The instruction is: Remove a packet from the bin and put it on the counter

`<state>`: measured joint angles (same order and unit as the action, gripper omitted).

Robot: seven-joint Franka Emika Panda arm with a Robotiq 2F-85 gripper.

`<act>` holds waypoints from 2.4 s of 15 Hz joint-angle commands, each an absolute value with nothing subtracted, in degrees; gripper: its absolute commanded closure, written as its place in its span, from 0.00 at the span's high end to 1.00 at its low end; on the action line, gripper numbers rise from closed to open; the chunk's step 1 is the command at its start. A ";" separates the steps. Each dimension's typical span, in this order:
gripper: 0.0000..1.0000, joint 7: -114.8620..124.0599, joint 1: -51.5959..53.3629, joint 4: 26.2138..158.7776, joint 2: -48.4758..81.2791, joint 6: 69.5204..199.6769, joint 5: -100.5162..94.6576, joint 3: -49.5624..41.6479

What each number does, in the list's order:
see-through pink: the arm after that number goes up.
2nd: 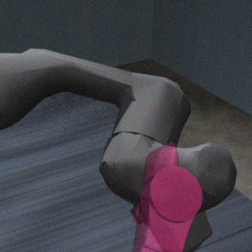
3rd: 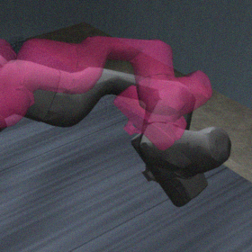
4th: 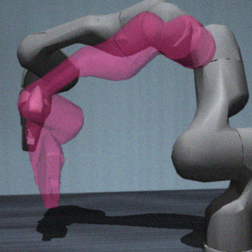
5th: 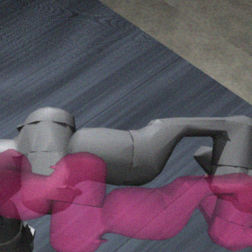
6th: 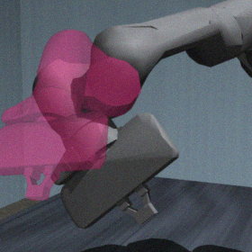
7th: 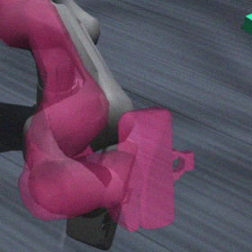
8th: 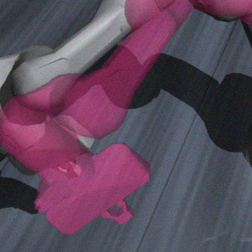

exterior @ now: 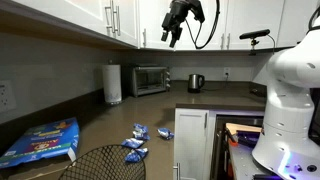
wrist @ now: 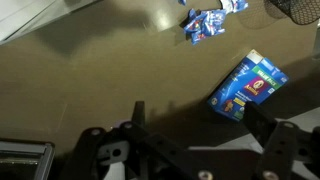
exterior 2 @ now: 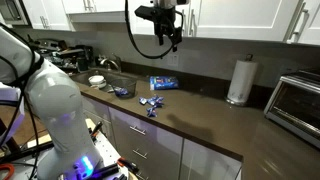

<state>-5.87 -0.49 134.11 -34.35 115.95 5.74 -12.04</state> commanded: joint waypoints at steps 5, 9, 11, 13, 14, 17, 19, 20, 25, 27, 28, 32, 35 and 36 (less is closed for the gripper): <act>1.00 -6.58 -1.92 133.96 -34.13 115.75 6.58 -10.94; 1.00 -6.58 -1.92 133.96 -34.13 115.75 6.58 -10.94; 1.00 -6.58 -1.92 133.96 -34.13 115.75 6.58 -10.94; 1.00 -6.58 -1.92 133.96 -34.13 115.75 6.58 -10.94; 1.00 -6.58 -1.92 133.96 -34.13 115.75 6.58 -10.94; 1.00 -6.44 -1.48 133.63 -32.91 115.74 6.51 -10.44; 1.00 -6.13 -0.84 132.53 -30.26 115.61 6.09 -9.18; 1.00 -6.18 -0.53 132.26 -29.13 115.33 5.96 -8.46; 1.00 -7.85 1.95 130.70 -22.27 115.18 7.87 -5.94; 1.00 -8.00 3.13 129.95 -19.87 114.97 7.85 -4.38; 1.00 -7.81 3.66 129.81 -18.93 115.10 7.28 -3.33; 1.00 -7.24 6.19 130.48 -16.02 117.11 6.80 1.23; 1.00 -7.39 8.50 130.95 -13.65 119.42 8.14 3.91; 1.00 -8.03 9.39 131.02 -12.53 120.04 9.11 4.59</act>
